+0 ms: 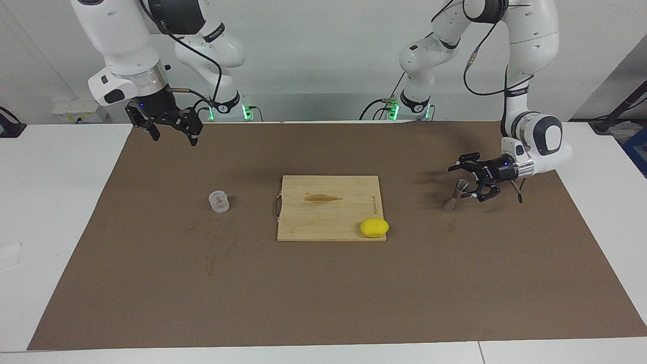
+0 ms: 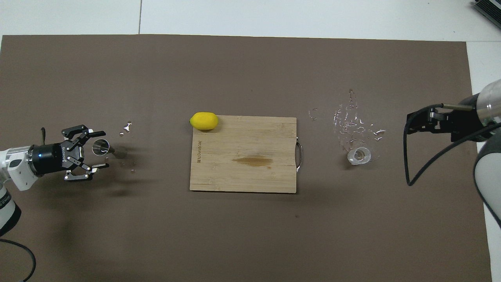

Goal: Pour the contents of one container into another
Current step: 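Close the left gripper around the small metal cup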

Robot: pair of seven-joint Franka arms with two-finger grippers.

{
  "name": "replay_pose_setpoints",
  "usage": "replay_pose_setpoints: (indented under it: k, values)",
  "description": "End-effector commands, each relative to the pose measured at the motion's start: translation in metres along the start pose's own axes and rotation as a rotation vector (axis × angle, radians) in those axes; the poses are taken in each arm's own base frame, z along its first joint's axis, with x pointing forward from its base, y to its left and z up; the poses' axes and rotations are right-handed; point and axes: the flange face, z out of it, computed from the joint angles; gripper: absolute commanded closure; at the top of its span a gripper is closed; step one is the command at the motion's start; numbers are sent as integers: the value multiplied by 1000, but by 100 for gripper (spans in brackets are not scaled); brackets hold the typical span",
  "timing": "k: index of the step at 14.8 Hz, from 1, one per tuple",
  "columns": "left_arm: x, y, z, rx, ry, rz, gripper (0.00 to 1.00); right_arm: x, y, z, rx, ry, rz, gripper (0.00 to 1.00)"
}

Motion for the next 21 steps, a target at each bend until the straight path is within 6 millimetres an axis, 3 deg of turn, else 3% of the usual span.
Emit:
replay_pose_setpoints:
  k: [1,5,14,21]
  values:
    - [-9,6,-8,26,35,7,0,-7,4,-2,20,-6,-13,0]
    - [-12,6,-14,49,23,6,0,-7,4,-2,20,-6,-13,0]
    - [-19,5,-7,85,9,33,2,-7,4,-2,20,-6,-13,0]
    - [-22,6,4,87,-1,57,24,-7,3,-2,20,-6,-15,0]
